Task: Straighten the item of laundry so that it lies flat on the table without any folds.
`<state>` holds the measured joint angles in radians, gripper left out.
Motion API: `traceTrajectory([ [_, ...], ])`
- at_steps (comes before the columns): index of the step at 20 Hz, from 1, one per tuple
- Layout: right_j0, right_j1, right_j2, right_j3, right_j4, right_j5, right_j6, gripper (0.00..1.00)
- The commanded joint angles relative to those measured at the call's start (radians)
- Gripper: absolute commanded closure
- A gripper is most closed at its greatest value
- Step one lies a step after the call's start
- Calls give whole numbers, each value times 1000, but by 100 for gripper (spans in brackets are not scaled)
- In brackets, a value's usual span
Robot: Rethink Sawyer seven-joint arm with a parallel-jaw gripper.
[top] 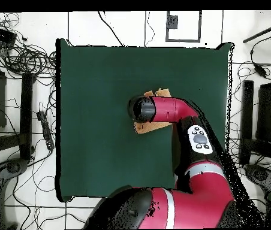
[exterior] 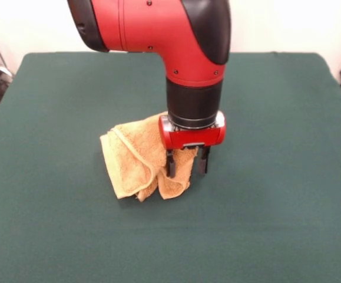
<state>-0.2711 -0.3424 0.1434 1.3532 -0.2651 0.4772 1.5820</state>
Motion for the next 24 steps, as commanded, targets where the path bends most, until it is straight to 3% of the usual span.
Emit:
traceTrajectory([
  [1, 39, 131, 37, -31, -65, -44, 35, 0],
  [5, 38, 136, 35, -31, -52, -45, 48, 0],
  [6, 37, 137, 35, -30, -47, -35, 47, 100],
  [24, 40, 104, 42, 9, -25, -61, 84, 100],
])
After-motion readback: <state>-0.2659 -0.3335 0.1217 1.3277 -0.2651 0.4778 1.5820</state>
